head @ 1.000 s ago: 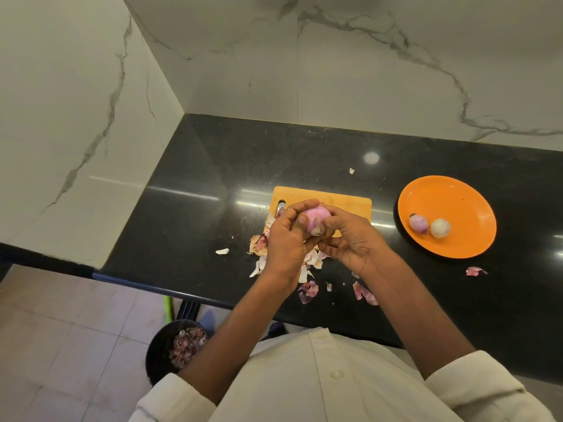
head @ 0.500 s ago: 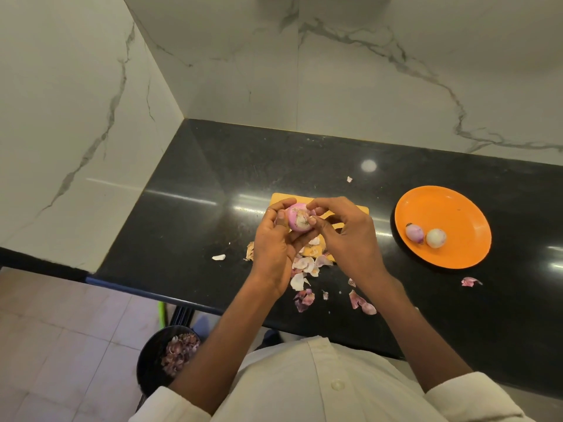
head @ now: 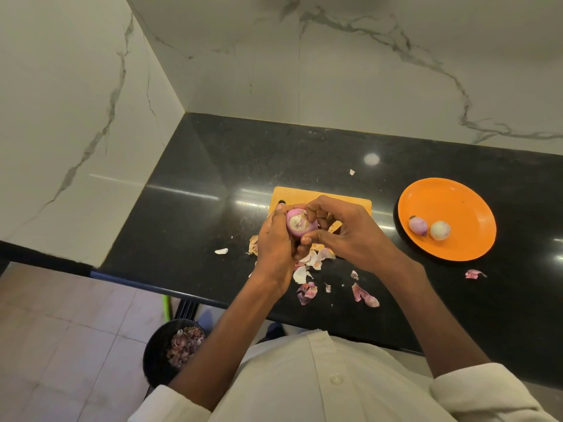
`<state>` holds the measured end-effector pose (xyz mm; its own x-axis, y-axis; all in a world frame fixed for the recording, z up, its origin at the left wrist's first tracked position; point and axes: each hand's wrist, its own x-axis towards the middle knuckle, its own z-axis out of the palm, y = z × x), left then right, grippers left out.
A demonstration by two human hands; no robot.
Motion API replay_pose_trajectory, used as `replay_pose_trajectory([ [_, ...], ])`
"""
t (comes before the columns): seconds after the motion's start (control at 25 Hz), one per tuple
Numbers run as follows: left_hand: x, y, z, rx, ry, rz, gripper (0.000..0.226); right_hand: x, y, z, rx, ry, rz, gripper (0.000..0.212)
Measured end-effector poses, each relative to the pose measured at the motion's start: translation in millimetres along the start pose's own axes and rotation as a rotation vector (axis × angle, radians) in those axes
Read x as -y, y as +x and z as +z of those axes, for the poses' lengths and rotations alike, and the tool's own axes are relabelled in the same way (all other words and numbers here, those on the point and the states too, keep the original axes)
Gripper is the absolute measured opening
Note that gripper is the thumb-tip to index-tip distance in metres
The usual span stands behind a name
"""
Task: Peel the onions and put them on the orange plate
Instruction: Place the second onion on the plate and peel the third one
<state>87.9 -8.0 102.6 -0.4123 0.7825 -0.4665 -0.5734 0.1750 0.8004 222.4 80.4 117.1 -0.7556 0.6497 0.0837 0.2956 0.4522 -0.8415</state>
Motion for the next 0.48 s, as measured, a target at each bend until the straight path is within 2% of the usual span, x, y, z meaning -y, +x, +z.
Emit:
replay_pose_trajectory([
  [0.12,0.2,1.1,2.9,-0.012,-0.029,0.006,0.046,-2.0,-1.1,7.8,-0.076,-0.045,-0.063,0.023],
  [0.32,0.4,3.6,3.9,-0.044,-0.044,-0.031,0.039,-4.2,0.5,13.7,-0.106,-0.107,-0.101,0.022],
  [0.48,-6.5,1.0,10.8,-0.049,-0.026,0.016,0.042,1.4,-0.8,10.1,-0.174,-0.008,-0.058,0.020],
])
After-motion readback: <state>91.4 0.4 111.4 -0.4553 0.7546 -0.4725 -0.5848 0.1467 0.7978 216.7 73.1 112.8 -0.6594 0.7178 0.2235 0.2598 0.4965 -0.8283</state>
